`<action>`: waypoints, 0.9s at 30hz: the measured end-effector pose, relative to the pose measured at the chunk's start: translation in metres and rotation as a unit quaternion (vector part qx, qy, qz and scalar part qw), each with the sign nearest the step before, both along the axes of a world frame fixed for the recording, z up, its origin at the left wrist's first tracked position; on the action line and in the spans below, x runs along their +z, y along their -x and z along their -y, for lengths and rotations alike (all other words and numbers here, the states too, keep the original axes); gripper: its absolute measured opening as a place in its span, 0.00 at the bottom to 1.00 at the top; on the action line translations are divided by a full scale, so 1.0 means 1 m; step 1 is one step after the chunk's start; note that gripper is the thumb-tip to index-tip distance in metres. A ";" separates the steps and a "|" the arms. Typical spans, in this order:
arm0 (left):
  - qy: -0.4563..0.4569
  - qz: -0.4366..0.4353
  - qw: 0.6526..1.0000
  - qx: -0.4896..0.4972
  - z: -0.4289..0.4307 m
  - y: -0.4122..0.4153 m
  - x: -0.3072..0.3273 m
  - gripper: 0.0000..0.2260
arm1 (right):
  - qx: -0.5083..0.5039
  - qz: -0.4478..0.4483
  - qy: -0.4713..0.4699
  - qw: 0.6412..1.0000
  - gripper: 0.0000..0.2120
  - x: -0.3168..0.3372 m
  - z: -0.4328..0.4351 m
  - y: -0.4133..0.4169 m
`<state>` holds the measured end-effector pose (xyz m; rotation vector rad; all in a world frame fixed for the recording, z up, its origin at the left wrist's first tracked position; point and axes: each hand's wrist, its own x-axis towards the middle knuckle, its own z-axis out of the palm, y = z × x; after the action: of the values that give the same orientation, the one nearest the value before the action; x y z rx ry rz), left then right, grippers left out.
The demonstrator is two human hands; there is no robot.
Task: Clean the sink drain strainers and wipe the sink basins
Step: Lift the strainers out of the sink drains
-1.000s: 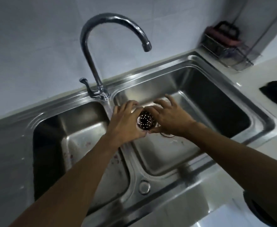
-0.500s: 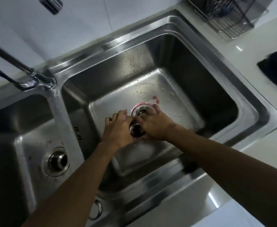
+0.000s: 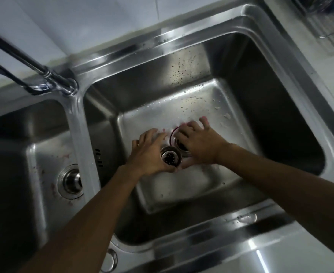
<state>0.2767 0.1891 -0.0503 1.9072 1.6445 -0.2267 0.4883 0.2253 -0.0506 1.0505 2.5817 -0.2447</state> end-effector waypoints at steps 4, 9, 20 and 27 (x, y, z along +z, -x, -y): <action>-0.019 0.027 0.999 -0.013 -0.018 -0.016 -0.003 0.49 | -0.015 0.050 -0.006 0.999 0.51 -0.002 -0.016 -0.032; -0.010 -0.060 0.996 -0.069 -0.031 -0.060 -0.017 0.45 | -0.030 0.094 0.001 0.995 0.40 -0.022 -0.015 -0.034; 0.013 -0.149 0.985 -0.088 -0.038 -0.064 -0.028 0.39 | -0.029 0.042 -0.012 0.999 0.22 -0.029 -0.010 -0.030; -0.077 -0.094 0.987 -0.110 -0.037 -0.075 -0.020 0.27 | -0.035 -0.019 -0.011 0.999 0.21 -0.024 -0.009 -0.035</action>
<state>0.3519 0.2264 -0.0702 2.2462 1.6082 -0.3893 0.5234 0.2345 -0.0747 1.1566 2.5896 -0.2568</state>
